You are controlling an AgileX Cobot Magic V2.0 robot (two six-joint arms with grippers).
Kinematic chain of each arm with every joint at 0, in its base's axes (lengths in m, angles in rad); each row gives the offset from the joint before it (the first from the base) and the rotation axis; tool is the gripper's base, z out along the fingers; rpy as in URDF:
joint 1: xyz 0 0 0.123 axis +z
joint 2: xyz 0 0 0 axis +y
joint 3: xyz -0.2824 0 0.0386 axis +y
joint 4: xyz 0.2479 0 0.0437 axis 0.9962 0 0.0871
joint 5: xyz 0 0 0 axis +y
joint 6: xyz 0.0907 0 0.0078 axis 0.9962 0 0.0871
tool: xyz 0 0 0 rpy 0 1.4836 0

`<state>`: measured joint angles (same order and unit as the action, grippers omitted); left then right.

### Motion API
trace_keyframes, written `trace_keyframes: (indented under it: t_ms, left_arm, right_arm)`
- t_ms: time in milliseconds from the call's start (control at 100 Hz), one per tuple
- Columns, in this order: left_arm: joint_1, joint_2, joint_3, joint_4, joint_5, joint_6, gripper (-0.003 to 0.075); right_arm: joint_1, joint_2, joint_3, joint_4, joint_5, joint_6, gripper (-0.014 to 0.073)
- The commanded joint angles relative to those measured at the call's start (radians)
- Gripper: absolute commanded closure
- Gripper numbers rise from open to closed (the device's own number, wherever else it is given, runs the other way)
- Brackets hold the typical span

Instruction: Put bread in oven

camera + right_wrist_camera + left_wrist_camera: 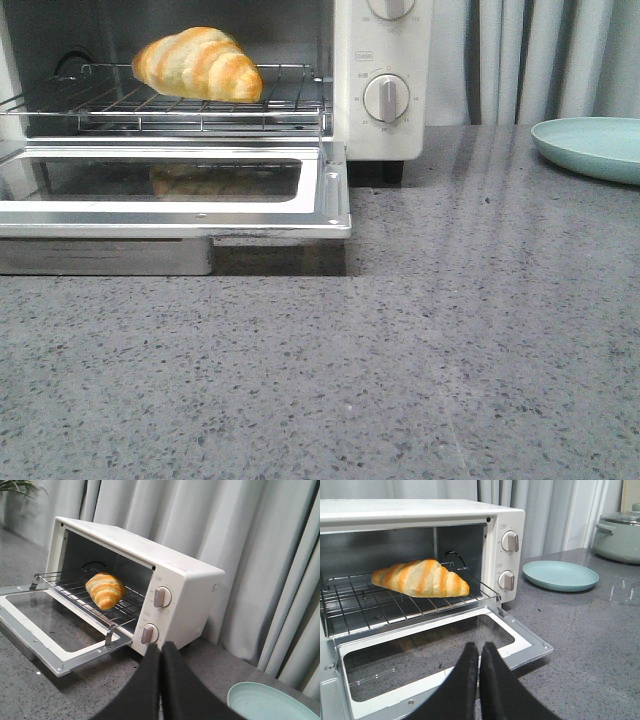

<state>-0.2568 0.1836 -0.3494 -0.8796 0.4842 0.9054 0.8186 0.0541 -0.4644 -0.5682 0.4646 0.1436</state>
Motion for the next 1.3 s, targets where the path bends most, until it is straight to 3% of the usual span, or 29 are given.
trace_keyframes:
  t_ms: [0, 190, 310, 360, 460, 550, 660, 790, 1120, 1290]
  left_arm:
    - [0.002, 0.011, -0.024, -0.040, -0.049, -0.008, 0.0741]
    - [0.011, 0.011, 0.003, -0.007, -0.041, -0.008, 0.0741]
    - [0.049, -0.003, 0.046, 0.144, -0.106, -0.053, 0.0741]
    - [0.071, -0.023, 0.077, 0.283, -0.152, -0.154, 0.0741]
    - [0.115, -0.066, 0.150, 0.603, -0.259, -0.515, 0.0741]
    - [0.141, -0.103, 0.225, 0.778, -0.371, -0.692, 0.0741]
    - [0.145, -0.139, 0.306, 0.792, -0.461, -0.711, 0.0741]
    - [0.145, -0.177, 0.375, 0.785, -0.468, -0.745, 0.0741]
    - [0.164, -0.217, 0.372, 0.794, -0.194, -0.747, 0.0741]
    - [0.164, -0.217, 0.372, 0.748, -0.195, -0.747, 0.0741]
  right_arm:
    - [-0.005, 0.012, -0.023, -0.026, -0.062, 0.005, 0.0663]
    - [-0.005, 0.012, -0.023, -0.026, -0.062, 0.005, 0.0663]
    - [-0.005, 0.012, -0.023, -0.026, -0.062, 0.005, 0.0663]
    - [-0.005, 0.012, -0.023, -0.026, -0.062, 0.005, 0.0663]
    - [-0.005, 0.012, -0.023, -0.026, -0.062, 0.005, 0.0663]
    - [-0.005, 0.012, -0.023, -0.026, -0.062, 0.005, 0.0663]
    - [-0.005, 0.012, -0.023, -0.026, -0.062, 0.005, 0.0663]
    - [-0.005, 0.012, -0.023, -0.026, -0.062, 0.005, 0.0663]
    - [-0.005, 0.012, -0.023, -0.026, -0.061, 0.005, 0.0663]
    - [-0.005, 0.012, -0.023, -0.026, -0.059, 0.005, 0.0663]
